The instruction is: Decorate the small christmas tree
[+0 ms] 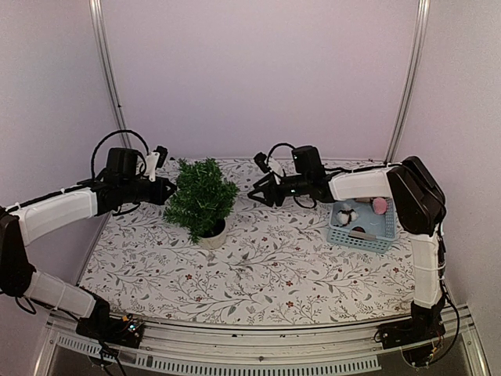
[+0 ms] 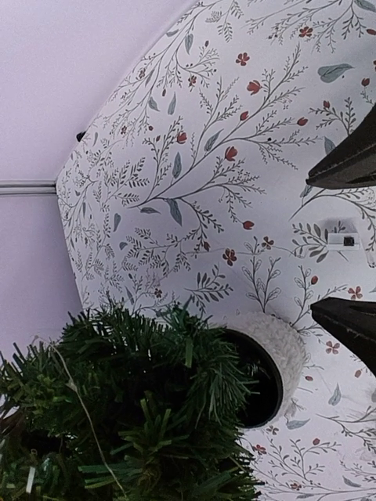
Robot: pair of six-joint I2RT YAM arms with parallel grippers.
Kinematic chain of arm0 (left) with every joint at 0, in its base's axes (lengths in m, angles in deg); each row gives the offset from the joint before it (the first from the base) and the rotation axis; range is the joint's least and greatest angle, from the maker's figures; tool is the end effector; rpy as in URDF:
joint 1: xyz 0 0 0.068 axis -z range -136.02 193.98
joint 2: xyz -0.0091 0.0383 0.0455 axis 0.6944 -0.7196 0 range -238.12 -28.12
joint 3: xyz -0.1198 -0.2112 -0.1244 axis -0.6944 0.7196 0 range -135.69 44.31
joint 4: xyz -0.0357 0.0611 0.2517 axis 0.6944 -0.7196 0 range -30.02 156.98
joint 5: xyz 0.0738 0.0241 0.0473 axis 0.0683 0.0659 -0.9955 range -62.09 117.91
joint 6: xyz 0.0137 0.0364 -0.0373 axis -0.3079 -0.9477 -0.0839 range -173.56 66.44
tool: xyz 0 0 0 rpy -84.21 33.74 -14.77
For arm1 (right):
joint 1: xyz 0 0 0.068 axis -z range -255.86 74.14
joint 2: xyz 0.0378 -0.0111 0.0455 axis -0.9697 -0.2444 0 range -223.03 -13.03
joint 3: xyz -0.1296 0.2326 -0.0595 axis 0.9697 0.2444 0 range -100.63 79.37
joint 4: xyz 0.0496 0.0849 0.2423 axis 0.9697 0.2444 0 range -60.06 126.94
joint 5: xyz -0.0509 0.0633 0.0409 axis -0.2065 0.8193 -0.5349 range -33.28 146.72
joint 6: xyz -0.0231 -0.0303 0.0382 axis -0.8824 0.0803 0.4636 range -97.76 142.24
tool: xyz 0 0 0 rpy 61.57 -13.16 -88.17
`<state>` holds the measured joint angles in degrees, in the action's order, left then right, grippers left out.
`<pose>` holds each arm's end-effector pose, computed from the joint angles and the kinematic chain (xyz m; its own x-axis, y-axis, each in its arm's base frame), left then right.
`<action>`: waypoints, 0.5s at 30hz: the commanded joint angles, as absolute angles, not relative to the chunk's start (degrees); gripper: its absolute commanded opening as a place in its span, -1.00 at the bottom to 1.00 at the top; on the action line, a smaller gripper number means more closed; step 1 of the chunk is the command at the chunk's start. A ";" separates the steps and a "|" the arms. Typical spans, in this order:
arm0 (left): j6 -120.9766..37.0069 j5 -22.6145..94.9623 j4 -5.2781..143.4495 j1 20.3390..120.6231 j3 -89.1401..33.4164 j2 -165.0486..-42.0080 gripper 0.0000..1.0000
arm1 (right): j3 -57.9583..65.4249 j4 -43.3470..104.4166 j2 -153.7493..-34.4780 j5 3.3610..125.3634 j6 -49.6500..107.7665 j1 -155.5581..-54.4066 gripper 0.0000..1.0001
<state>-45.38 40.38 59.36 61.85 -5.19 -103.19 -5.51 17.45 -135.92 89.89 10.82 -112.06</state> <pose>0.2736 -0.0963 0.2574 -0.5828 0.0418 -0.8115 0.3925 0.8889 -0.2361 0.3815 0.3036 0.1868 -0.1639 -0.3255 -0.9312 -0.9440 0.3258 0.0523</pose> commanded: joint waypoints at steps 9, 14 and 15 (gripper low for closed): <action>-46.15 40.66 59.81 61.27 -5.70 -102.74 -1.00 | -9.80 22.18 -142.74 96.11 8.68 -111.63 0.00; -45.95 40.67 60.09 61.29 -5.61 -102.87 -1.00 | -12.50 25.25 -145.85 94.46 8.43 -111.65 -0.01; -45.92 40.74 60.14 61.28 -5.61 -102.91 -1.00 | -12.78 25.32 -146.30 94.75 8.37 -111.63 -0.01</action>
